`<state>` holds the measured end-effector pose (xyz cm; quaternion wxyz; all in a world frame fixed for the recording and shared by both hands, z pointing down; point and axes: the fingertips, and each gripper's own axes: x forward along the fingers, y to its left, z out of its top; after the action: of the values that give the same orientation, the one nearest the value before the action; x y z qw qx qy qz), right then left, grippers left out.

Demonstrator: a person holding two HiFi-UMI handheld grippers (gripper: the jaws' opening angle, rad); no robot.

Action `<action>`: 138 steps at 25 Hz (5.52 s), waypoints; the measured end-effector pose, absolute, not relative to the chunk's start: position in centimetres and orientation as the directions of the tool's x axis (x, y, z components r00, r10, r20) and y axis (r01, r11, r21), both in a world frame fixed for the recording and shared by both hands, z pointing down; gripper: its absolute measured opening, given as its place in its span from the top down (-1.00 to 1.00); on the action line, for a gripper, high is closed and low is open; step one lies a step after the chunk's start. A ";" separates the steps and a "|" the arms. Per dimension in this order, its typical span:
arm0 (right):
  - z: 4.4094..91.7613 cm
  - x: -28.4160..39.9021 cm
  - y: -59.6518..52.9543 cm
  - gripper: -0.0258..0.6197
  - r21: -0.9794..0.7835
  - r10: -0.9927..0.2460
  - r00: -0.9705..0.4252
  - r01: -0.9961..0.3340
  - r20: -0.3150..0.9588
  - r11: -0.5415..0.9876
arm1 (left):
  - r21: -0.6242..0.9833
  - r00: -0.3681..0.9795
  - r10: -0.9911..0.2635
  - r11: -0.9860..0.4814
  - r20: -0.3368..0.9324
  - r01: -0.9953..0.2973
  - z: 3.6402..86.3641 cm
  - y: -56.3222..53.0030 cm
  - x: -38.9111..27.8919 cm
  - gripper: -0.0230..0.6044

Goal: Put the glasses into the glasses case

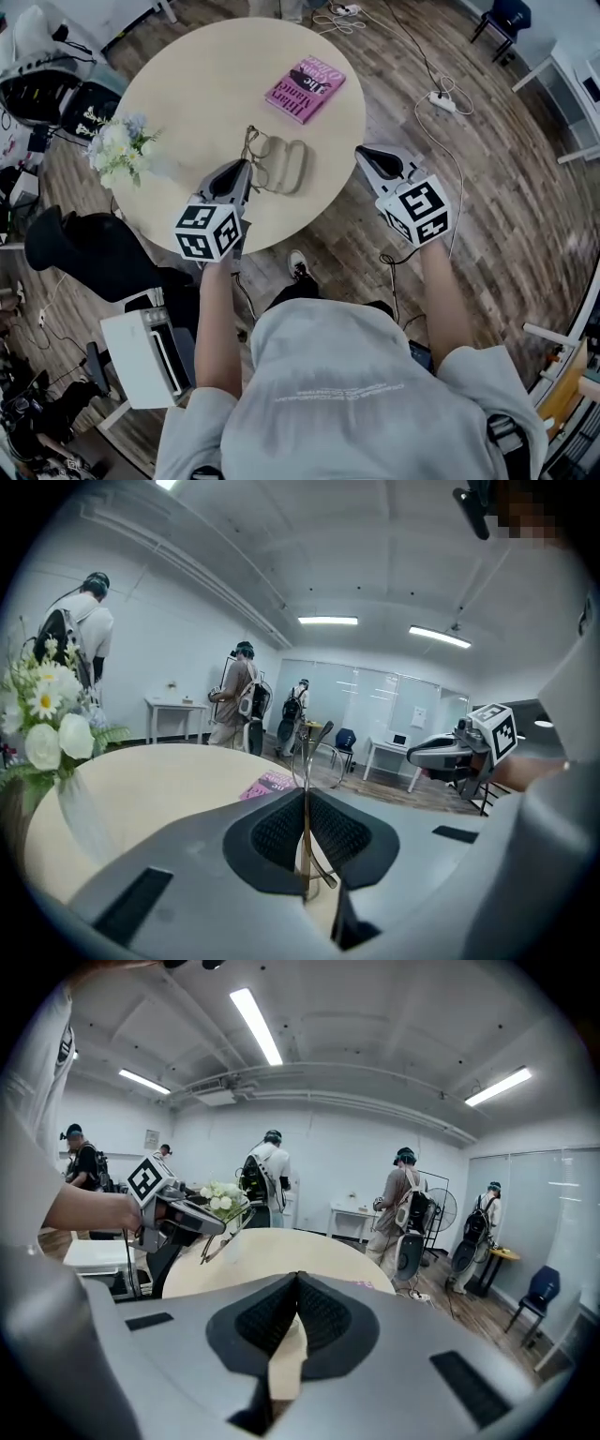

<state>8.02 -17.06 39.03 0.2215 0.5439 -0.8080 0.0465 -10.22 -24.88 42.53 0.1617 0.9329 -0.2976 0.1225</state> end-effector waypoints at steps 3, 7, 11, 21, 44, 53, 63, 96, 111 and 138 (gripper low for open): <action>40.3 8.5 -18.5 0.92 0.154 -0.853 -0.286 -0.910 0.437 0.384 | 0.254 0.799 -0.483 -0.773 0.359 -0.582 44.6 -26.4 -9.5 0.86; 42.5 8.7 -19.6 0.92 0.134 -0.837 -0.271 -0.918 0.476 0.374 | 0.276 0.787 -0.453 -0.762 0.419 -0.586 48.3 -27.5 -8.9 0.86; 45.0 9.2 -20.2 0.92 0.109 -0.806 -0.292 -0.910 0.515 0.400 | 0.269 0.748 -0.439 -0.742 0.498 -0.614 52.6 -27.4 -7.9 0.86; 50.7 11.8 -22.3 0.92 0.048 -0.687 -0.438 -0.824 0.580 0.565 | 0.322 0.664 -0.437 -0.629 0.607 -0.708 60.0 -27.6 -3.5 0.86; 56.7 14.6 -24.9 0.92 -0.078 -0.561 -0.572 -0.739 0.597 0.670 | 0.305 0.527 -0.342 -0.527 0.778 -0.793 68.0 -26.1 0.0 0.85; 56.9 16.0 -25.9 0.92 -0.082 -0.558 -0.570 -0.740 0.602 0.668 | 0.132 0.387 -0.313 -0.606 0.867 -0.785 70.1 -26.3 1.1 0.85; 56.5 16.3 -26.0 0.92 -0.089 -0.556 -0.580 -0.736 0.595 0.671 | 0.107 0.357 -0.329 -0.587 0.874 -0.802 70.5 -26.4 1.2 0.76; 45.7 13.7 -32.3 0.92 0.125 -0.650 -0.608 -0.679 0.457 0.723 | 0.036 0.425 -0.689 -0.502 0.587 -0.864 54.0 -29.6 -5.7 0.72; 32.7 8.6 -33.2 0.92 0.341 -0.685 -0.681 -0.600 0.257 0.724 | -0.096 0.327 -0.926 -0.348 0.187 -0.932 35.6 -27.9 -10.9 0.88; 25.2 7.0 -32.1 0.92 0.392 -0.660 -0.738 -0.571 0.139 0.721 | -0.230 0.283 -0.958 -0.286 0.050 -0.930 26.2 -26.3 -11.1 0.88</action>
<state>7.03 -32.09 25.23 0.1357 0.3352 -0.9178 -0.1641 -11.15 -26.26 26.15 -0.0781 0.7970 -0.5922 0.0895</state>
